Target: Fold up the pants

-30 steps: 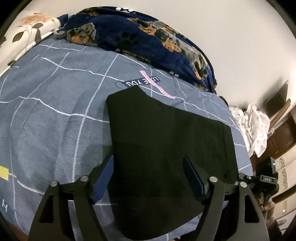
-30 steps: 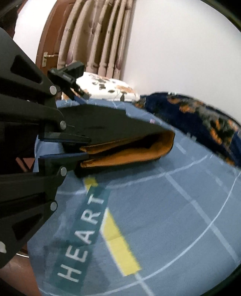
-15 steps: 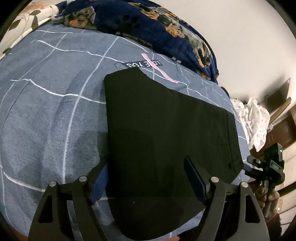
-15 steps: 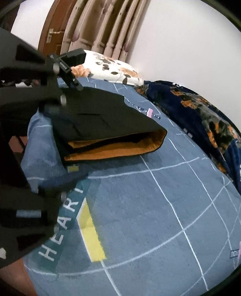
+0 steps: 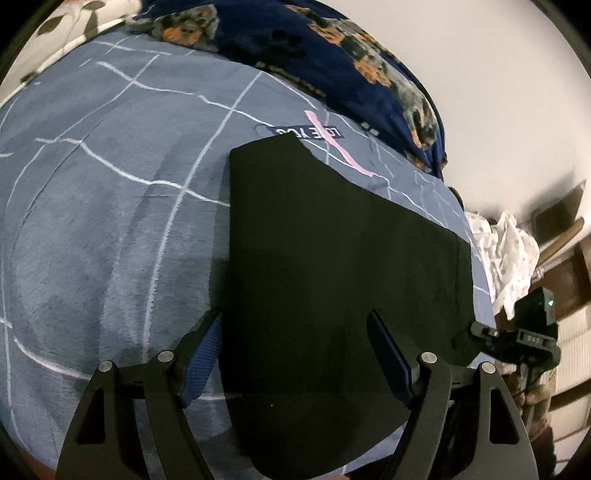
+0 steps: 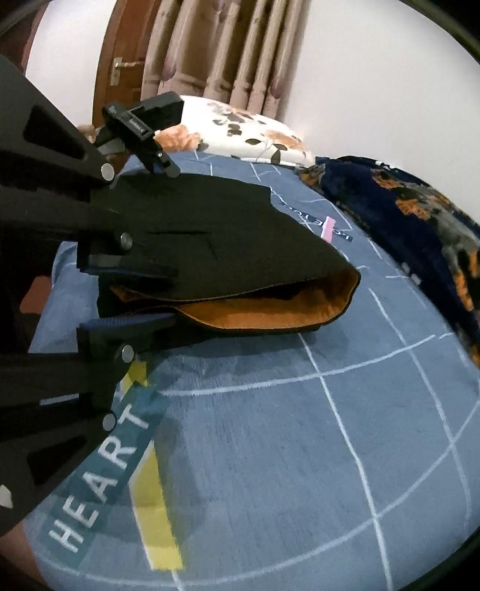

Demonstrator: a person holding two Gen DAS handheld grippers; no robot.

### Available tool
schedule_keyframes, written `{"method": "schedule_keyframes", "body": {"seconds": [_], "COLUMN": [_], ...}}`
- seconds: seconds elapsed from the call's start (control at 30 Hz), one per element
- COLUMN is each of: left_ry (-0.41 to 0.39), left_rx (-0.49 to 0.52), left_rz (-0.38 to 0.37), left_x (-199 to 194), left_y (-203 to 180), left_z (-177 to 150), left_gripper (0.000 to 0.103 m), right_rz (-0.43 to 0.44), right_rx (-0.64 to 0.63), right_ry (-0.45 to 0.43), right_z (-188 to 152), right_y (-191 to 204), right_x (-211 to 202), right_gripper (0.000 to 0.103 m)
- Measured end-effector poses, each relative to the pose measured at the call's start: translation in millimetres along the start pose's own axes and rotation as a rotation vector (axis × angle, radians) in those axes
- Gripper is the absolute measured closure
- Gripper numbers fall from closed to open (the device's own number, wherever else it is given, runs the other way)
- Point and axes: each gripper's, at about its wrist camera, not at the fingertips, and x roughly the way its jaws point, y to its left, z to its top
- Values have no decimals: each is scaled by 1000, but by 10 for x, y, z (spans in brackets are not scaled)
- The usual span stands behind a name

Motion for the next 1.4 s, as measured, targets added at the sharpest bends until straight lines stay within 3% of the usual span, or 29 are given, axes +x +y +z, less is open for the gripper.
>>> {"method": "schedule_keyframes", "body": {"seconds": [0.07,0.13,0.23,0.37,0.73,0.97,1.1,1.27,1.4], "left_ry": [-16,-33,-34,-14,13,7,12,56,106], "left_rx": [-14,-19,-35,-6,32,81,86,49,132], "left_rz": [-2,4,5,20,33,38,17,-63,-99], "left_x": [-52,-91,-111,-59,23,-39,-54,46,136], "left_y": [33,52,72,33,-43,-63,26,214,147], "left_z": [23,49,74,47,6,58,113,150,193], "left_gripper": [25,25,25,25,25,25,25,25,25], "right_rz": [95,170,124,137,142,22,-41,-67,6], "right_rx": [71,63,24,143,137,22,-56,-58,-55], "right_ry": [2,-4,-18,10,-8,-69,-81,-53,-42], "right_z": [11,16,21,-76,-87,-21,56,141,159], "right_y": [-39,92,144,-231,-310,-72,22,-67,-113], "right_x": [20,20,6,69,107,-21,-22,132,205], "right_gripper": [86,87,88,89,88,74,44,44,45]}}
